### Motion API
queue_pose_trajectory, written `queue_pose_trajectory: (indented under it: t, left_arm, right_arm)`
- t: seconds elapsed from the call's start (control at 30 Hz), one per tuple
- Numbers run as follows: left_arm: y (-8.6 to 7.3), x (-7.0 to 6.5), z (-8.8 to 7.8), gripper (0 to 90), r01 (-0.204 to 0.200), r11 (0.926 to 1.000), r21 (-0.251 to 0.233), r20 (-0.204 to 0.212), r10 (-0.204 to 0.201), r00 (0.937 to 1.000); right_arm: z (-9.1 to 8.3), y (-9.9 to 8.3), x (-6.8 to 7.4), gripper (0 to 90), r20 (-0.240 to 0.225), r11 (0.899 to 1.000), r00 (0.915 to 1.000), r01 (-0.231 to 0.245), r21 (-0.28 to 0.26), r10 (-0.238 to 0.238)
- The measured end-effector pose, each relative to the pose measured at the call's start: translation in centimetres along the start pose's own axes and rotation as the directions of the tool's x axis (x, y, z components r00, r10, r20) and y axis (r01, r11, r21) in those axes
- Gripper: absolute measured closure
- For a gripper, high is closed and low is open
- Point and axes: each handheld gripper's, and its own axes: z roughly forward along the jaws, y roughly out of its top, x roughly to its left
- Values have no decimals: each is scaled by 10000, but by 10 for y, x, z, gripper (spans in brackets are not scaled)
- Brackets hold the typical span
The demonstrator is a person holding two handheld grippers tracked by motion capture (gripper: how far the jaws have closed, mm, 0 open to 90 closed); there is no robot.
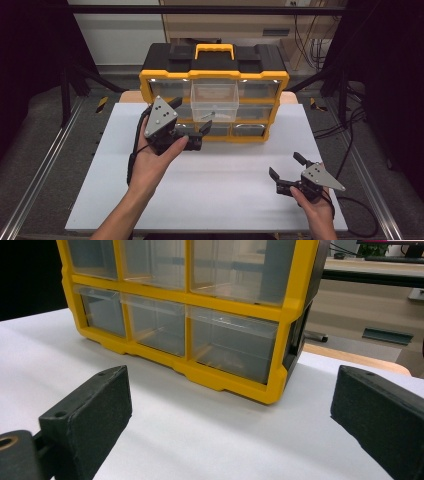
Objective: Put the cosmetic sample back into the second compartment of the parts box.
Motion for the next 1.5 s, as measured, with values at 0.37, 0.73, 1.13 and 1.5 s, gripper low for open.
queue_pose_trajectory:
  t: [0.37,0.73,1.13,1.5]
  left_arm:
    - [-28,-2,-7,13,161,9995,259,152,-165,9997]
    - [-60,0,-17,15,401,9980,488,406,-421,9983]
    - [-102,13,-33,20,592,9963,629,176,-604,9980]
    - [-136,37,-58,23,958,9929,700,-393,-932,9949]
  right_arm:
    - [1,0,0,35,-11,10000,10000,1,-31,-1]
    - [-1,0,-1,34,22,10000,10000,21,-65,-21]
    - [0,0,0,35,90,10000,10000,27,48,-27]
    - [-3,0,-5,36,257,9998,9995,-175,-92,178]
